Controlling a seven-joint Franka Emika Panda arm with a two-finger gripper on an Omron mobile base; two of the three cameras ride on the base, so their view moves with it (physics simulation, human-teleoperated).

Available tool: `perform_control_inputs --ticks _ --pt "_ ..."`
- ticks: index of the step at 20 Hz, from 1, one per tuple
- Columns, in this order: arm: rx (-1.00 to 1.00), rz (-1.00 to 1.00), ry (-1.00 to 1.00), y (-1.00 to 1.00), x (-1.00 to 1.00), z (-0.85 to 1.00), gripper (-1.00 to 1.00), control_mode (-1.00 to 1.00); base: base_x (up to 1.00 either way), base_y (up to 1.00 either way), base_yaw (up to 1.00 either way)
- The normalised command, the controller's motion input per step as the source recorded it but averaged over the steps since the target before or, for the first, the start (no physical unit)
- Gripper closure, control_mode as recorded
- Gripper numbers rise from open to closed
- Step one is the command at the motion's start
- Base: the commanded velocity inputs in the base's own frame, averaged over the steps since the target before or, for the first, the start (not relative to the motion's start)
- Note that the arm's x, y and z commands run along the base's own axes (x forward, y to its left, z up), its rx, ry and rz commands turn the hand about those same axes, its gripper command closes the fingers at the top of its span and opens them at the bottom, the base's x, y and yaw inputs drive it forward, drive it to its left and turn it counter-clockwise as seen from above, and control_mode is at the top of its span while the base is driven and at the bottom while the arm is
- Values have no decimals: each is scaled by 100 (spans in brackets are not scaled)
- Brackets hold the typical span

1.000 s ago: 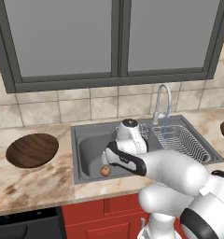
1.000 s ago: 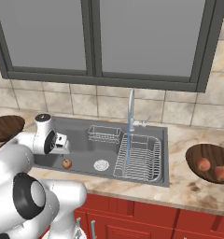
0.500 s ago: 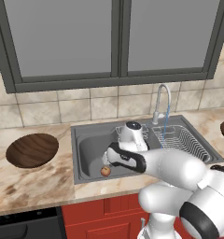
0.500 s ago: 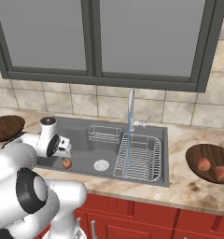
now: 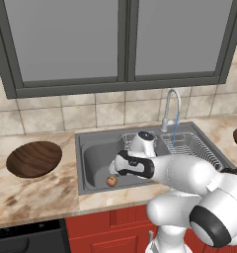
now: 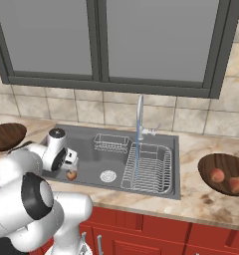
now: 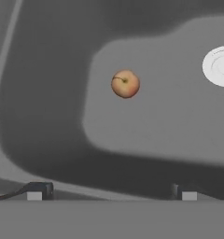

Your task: Pick the onions from the sink and place them in one bowl. Place the peach in the other bowl. Then turn off the sink faucet.

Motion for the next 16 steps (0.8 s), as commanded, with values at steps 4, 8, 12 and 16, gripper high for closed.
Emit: perform_control_inputs --ticks 4,8,12,16 --pt "0 -2 0 -1 18 0 -100 -100 0 0 0" --pt "0 -3 0 -2 14 -10 -100 -100 0 0 0" --pt "0 -1 0 0 24 -15 -100 -100 0 0 0" --pt "0 0 0 0 21 -17 -100 -100 0 0 0"
